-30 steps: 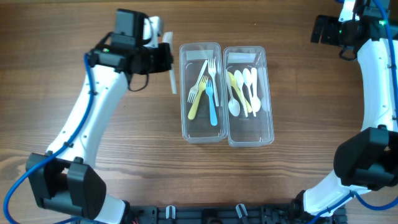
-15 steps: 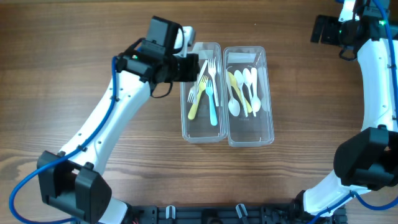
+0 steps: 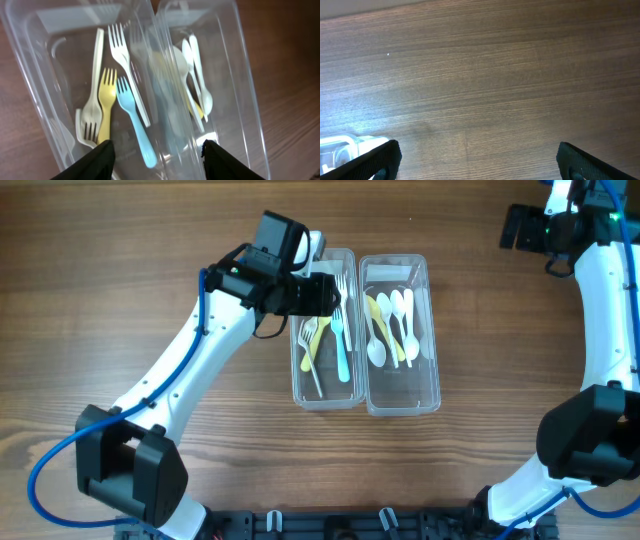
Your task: Pack container
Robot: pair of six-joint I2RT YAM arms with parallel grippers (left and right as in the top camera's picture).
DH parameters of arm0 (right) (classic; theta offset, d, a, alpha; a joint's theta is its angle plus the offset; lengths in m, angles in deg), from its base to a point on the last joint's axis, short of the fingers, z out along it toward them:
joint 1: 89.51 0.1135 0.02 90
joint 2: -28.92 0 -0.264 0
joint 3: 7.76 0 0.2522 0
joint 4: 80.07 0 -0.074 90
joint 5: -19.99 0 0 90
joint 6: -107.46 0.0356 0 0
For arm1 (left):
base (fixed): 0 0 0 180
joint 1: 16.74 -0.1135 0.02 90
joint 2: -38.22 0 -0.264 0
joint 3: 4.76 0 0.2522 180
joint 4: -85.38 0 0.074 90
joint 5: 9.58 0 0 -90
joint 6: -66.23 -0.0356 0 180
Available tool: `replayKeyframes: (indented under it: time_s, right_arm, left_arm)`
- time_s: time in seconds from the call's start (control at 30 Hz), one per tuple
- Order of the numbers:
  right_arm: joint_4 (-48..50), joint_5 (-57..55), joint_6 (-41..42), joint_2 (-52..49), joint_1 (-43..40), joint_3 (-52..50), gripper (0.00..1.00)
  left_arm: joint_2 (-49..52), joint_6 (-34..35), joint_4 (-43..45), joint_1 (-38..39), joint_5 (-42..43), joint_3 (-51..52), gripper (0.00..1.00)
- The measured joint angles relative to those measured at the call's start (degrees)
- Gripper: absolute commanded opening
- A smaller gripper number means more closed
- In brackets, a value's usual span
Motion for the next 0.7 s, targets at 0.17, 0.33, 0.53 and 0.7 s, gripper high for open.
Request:
replayKeyframes:
  time_s: [0.17,0.33,0.53,0.7]
  right_arm:
    - [0.0,0.0,0.0,0.0,0.0,0.0,1.0]
    - [0.0,0.0,0.0,0.0,0.0,0.0,1.0]
    - [-0.02,0.0,0.0,0.0,0.0,0.0,1.0]
    - [-0.02,0.0,0.0,0.0,0.0,0.0,1.0]
  left_arm:
    - [-0.22,0.0,5.49,-3.65,-0.5,0.0,0.73]
    - [-3.06,0.04,7.85,-11.98,-5.03,-0.33,1.0]
    - [-8.74,0.02,8.07,-25.55,-11.93,-1.16,1.0]
    - [-9.73,0.02,7.65,-33.22,-14.16,-1.53,1.0]
